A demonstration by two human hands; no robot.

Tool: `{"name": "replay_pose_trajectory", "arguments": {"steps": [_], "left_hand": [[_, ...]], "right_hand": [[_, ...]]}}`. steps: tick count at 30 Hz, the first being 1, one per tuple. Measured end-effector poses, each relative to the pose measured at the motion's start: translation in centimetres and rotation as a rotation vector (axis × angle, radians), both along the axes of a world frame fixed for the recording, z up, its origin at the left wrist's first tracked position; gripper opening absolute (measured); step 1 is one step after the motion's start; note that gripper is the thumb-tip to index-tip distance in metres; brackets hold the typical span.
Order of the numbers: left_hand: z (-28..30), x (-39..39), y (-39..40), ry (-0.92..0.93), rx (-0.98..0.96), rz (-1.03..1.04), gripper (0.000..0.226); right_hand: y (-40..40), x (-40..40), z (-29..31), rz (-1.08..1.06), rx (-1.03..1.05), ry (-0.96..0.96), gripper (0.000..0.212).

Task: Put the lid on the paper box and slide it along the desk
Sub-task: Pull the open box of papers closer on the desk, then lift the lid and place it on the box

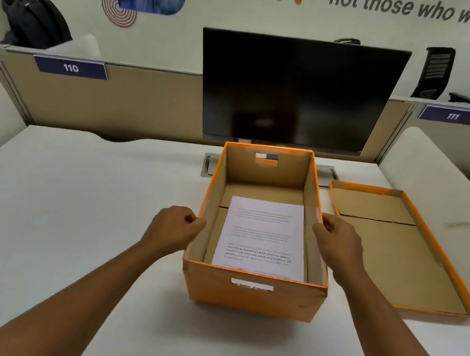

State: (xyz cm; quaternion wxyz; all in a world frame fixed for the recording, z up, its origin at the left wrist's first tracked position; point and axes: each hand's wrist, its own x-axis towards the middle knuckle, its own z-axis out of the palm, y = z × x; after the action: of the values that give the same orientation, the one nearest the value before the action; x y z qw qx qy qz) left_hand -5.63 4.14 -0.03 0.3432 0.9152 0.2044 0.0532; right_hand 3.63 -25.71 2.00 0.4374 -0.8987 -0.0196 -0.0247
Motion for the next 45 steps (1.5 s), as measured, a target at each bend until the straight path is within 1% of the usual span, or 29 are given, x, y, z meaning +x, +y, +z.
{"name": "replay_pose_trajectory", "arguments": {"steps": [2, 4, 9, 12, 15, 18, 20, 21, 22, 23, 25, 26, 27, 29, 30, 33, 35, 37, 39, 42, 45], "left_hand": [[-0.3, -2.1, 1.2, 0.001, -0.073, 0.037, 0.042], [-0.7, -3.9, 2.1, -0.012, -0.087, 0.078, 0.047], [-1.7, -7.3, 3.2, -0.087, -0.002, 0.088, 0.049], [-2.0, -8.0, 3.3, -0.108, 0.065, 0.086, 0.049], [-2.1, -8.1, 2.7, -0.116, 0.078, 0.078, 0.049], [-2.2, -8.0, 2.4, -0.139, 0.043, 0.09, 0.049], [-2.1, -8.1, 2.6, -0.191, -0.015, 0.149, 0.054], [-2.3, -8.1, 2.5, -0.226, -0.064, 0.19, 0.057], [-2.4, -8.1, 2.2, -0.266, -0.12, 0.236, 0.06], [-2.4, -8.1, 2.0, -0.304, -0.167, 0.277, 0.061], [-2.4, -7.9, 1.5, -0.349, -0.231, 0.337, 0.059], [-2.2, -7.7, 1.3, -0.353, -0.248, 0.352, 0.055], [-2.1, -7.5, 1.3, -0.348, -0.258, 0.36, 0.052], [-1.8, -7.0, 1.2, -0.319, -0.285, 0.368, 0.046], [-1.7, -6.7, 1.1, -0.301, -0.311, 0.378, 0.044], [-1.3, -6.3, 1.0, -0.27, -0.354, 0.416, 0.041], [-0.9, -6.3, 1.2, -0.27, -0.351, 0.419, 0.04], [-0.5, -6.4, 1.5, -0.276, -0.342, 0.42, 0.04], [-0.1, -6.4, 1.8, -0.294, -0.345, 0.423, 0.04], [0.4, -6.4, 1.8, -0.338, -0.344, 0.418, 0.034], [0.8, -6.0, 1.6, -0.385, -0.356, 0.408, 0.028]], "right_hand": [[0.8, -1.3, 0.0, 0.06, 0.042, 0.015, 0.026], [1.4, -2.7, -0.4, 0.086, 0.079, 0.029, 0.03], [2.4, -5.5, -2.1, 0.091, 0.09, 0.048, 0.03], [2.6, -6.3, -2.9, 0.067, 0.079, 0.018, 0.032], [2.5, -6.4, -3.2, 0.081, 0.076, 0.028, 0.033], [1.8, -6.1, -3.4, 0.118, 0.067, 0.079, 0.034], [1.3, -5.3, -3.6, 0.155, 0.125, 0.119, 0.034], [0.6, -4.8, -3.8, 0.151, 0.117, 0.111, 0.036], [-0.4, -4.2, -4.2, 0.124, 0.052, 0.068, 0.038], [-1.5, -3.4, -4.8, 0.075, -0.062, -0.002, 0.039], [-3.9, -2.0, -6.1, -0.029, -0.367, -0.106, 0.041], [-5.0, -1.5, -6.9, -0.063, -0.498, -0.095, 0.044], [-5.9, -1.2, -7.6, -0.088, -0.594, -0.04, 0.049], [-7.1, -0.9, -8.9, -0.126, -0.715, 0.104, 0.052], [-7.7, -0.9, -9.4, -0.143, -0.758, 0.15, 0.048], [-8.6, -0.6, -10.1, -0.169, -0.784, 0.173, 0.031], [-8.7, -0.1, -9.6, -0.16, -0.759, 0.141, 0.029], [-8.5, 0.3, -8.6, -0.175, -0.705, 0.048, 0.028], [-7.9, 0.2, -7.0, -0.204, -0.636, -0.14, 0.024], [-6.4, -0.5, -4.0, -0.217, -0.617, -0.437, 0.015], [-4.5, -1.7, -0.9, -0.204, -0.592, -0.576, 0.022]]}}
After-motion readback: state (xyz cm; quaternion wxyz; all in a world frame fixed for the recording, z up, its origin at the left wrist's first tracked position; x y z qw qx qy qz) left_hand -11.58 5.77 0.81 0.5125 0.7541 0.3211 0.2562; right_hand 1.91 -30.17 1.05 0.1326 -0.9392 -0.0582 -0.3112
